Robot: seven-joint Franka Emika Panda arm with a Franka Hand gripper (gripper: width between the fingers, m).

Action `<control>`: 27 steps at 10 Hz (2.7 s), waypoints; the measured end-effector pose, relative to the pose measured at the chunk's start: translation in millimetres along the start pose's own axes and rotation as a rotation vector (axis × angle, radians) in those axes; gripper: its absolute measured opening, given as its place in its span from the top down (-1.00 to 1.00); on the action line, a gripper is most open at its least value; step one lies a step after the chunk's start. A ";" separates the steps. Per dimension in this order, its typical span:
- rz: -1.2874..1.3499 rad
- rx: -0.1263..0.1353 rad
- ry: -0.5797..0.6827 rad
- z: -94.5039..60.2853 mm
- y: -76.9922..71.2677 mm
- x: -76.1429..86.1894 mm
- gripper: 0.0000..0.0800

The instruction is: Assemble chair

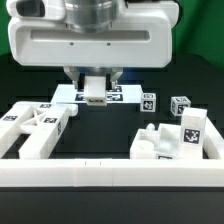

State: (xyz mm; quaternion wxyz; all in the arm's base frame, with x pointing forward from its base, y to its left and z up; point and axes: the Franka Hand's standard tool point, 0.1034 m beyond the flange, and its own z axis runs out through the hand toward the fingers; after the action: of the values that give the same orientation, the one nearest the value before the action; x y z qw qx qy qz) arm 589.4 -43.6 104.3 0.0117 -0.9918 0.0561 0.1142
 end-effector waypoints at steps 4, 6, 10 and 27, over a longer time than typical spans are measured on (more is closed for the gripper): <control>0.003 -0.021 0.276 -1.8 2.0 11.8 0.27; -0.008 -0.034 0.443 -12.3 -8.5 27.0 0.27; 0.047 -0.003 0.446 -20.4 -53.6 32.4 0.27; 0.003 -0.013 0.751 0.5 -76.7 20.9 0.27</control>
Offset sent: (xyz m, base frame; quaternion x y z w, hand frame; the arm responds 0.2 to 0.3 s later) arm 0.0000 0.0000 0.0000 0.0000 0.1296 0.0000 0.9916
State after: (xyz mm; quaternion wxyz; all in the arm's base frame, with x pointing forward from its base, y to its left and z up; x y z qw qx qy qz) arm 618.3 30.3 99.9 -0.0163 -0.9645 0.0574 -0.2573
